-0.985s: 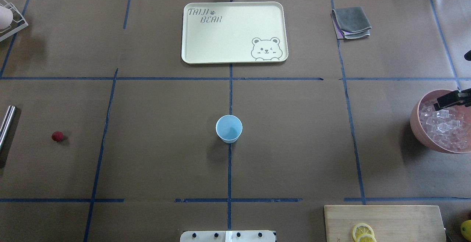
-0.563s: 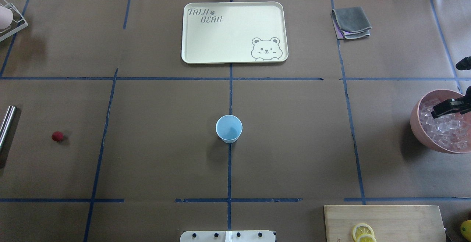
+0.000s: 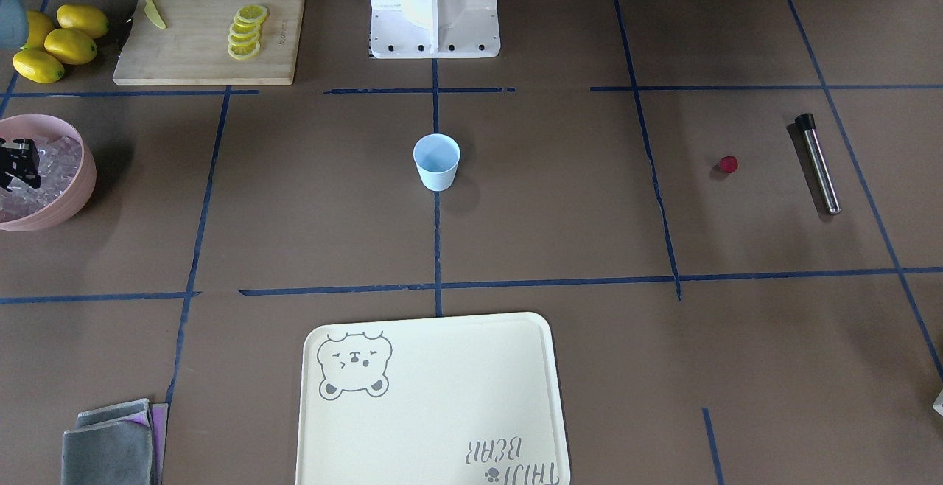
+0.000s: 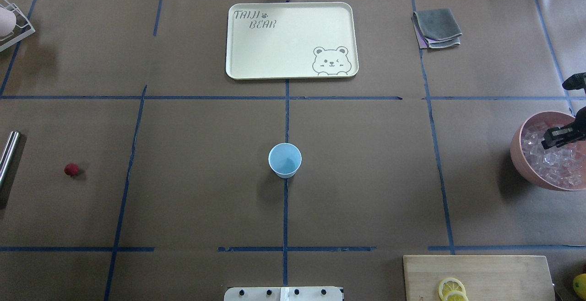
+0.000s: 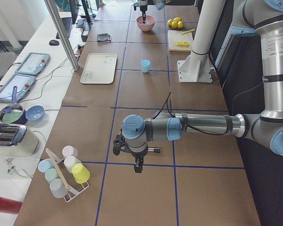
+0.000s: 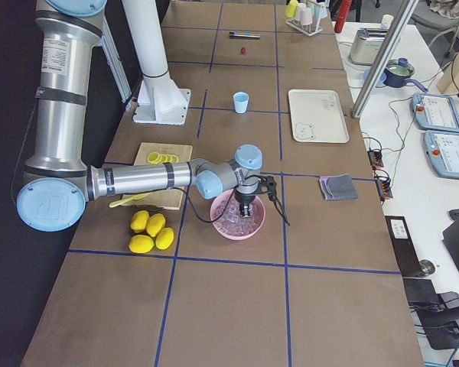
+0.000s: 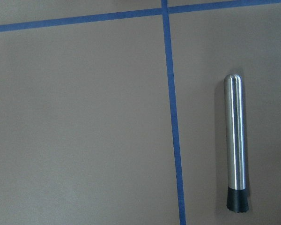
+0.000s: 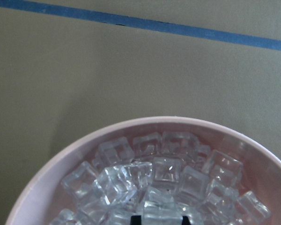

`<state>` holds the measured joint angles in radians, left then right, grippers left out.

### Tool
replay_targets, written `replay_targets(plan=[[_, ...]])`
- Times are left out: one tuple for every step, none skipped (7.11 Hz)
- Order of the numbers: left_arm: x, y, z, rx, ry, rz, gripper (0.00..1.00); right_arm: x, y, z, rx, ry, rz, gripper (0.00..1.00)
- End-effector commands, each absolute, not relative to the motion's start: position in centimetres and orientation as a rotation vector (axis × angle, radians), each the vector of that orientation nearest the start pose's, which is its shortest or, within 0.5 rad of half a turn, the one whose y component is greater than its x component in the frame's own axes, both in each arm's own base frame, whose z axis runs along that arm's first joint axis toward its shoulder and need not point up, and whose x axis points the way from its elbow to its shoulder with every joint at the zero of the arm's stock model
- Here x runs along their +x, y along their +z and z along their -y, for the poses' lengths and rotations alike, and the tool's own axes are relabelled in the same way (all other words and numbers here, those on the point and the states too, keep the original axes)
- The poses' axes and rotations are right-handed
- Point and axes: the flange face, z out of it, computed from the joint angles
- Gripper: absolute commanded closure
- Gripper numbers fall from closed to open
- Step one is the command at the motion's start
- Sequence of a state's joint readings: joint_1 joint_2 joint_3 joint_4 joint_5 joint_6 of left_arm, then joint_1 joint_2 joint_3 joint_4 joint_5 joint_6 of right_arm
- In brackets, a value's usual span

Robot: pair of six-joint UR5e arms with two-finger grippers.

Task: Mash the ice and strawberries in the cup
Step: 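Lower the right gripper into the pink bowl and grasp an ice cube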

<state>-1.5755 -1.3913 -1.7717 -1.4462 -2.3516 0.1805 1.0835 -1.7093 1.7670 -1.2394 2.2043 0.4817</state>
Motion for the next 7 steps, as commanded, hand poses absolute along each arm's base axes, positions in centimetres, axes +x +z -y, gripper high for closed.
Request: replay_targets(plan=[[-6.5, 65.3, 40.8, -0.025, 0.127, -0.786, 0.00, -14.9, 59.0, 44.1, 0.056, -0.134, 0.735, 0.87], [-6.5, 65.3, 40.8, -0.026, 0.127, -0.786, 0.00, -14.3, 57.1, 45.0, 0.097, -0.126, 0.751, 0.87], [-6.5, 65.3, 40.8, -0.025, 0.126, -0.786, 0.00, -13.6, 53.4, 46.0, 0.167, -0.130, 0.781, 0.87], [-6.5, 65.3, 40.8, -0.025, 0.127, -0.786, 0.00, -14.0, 48.9, 46.6, 0.239, -0.160, 0.825, 0.87], [-6.5, 65.3, 40.8, -0.025, 0.127, -0.786, 0.00, -14.7, 45.8, 47.1, 0.276, -0.181, 0.866, 0.87], [-6.5, 65.4, 40.8, -0.026, 0.127, -0.786, 0.00, -17.7, 42.5, 47.4, 0.289, -0.245, 0.927, 0.88], [-6.5, 65.4, 40.8, -0.026, 0.126, -0.786, 0.00, -21.4, 39.5, 47.4, 0.253, -0.217, 0.972, 0.89]])
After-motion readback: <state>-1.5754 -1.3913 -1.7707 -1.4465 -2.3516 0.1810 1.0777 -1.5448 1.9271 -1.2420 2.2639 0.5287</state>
